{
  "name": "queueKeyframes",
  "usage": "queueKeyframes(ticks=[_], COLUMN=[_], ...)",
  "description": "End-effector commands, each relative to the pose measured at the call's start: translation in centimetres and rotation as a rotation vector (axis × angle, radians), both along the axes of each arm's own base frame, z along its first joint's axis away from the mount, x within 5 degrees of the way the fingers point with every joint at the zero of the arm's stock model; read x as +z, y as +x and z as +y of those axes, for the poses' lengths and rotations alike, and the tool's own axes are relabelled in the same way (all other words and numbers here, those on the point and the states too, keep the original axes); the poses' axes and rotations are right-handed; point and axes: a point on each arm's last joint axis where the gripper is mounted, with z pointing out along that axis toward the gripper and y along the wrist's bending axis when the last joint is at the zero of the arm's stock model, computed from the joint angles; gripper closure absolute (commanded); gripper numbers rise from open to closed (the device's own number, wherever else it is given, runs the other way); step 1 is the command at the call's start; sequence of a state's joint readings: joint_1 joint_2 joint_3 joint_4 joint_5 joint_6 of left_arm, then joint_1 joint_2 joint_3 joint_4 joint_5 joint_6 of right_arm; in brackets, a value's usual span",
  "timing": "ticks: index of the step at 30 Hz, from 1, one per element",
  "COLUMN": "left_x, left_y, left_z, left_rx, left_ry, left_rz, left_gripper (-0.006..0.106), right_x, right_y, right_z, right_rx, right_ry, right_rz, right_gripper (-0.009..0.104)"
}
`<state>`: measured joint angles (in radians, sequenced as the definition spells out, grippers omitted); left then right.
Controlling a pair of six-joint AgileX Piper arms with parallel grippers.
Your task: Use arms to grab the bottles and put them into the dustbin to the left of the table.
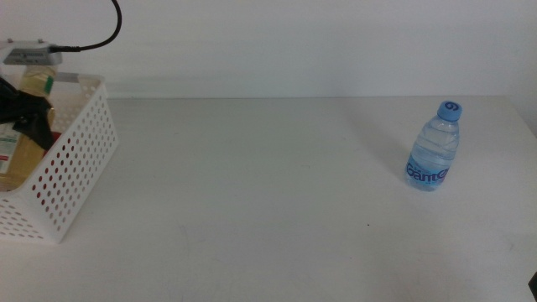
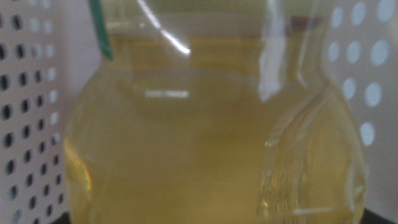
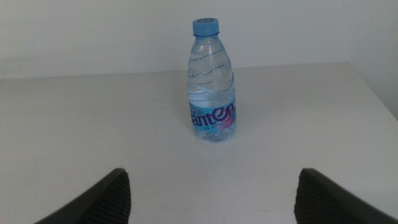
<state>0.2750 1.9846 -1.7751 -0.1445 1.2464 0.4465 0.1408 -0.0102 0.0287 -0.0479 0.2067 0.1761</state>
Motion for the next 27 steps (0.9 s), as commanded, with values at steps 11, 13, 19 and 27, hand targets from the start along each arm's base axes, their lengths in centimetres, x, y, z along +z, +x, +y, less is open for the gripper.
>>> queueKeyframes(ticks=[11,13,19,27], left_x=[1.6,1.5,1.4,3.9], left_y=[-0.3,-0.3,-0.2,-0.7], left_z=[-0.6,-0.6,-0.6,-1.0], left_rx=[-0.012,-0.013,-0.016,0.018], left_ry=[-0.041,-0.036,-0.034,-0.045], left_rz=[-0.004,0.003,0.000,-0.098], left_gripper=[0.069,0.056,0.018,0.010], right_x=[1.1,1.1,1.1,1.1], right_y=[-0.2,-0.2,-0.2,-0.2], right_z=[0.0,0.0,0.0,0.0], right_rx=[-0.002,-0.002,-0.002,-0.002], right_ry=[-0.002,-0.002,-0.002,-0.002], right_rz=[-0.114,-0.114,-0.114,-0.114], right_gripper=[0.023,0.023,0.023,0.023])
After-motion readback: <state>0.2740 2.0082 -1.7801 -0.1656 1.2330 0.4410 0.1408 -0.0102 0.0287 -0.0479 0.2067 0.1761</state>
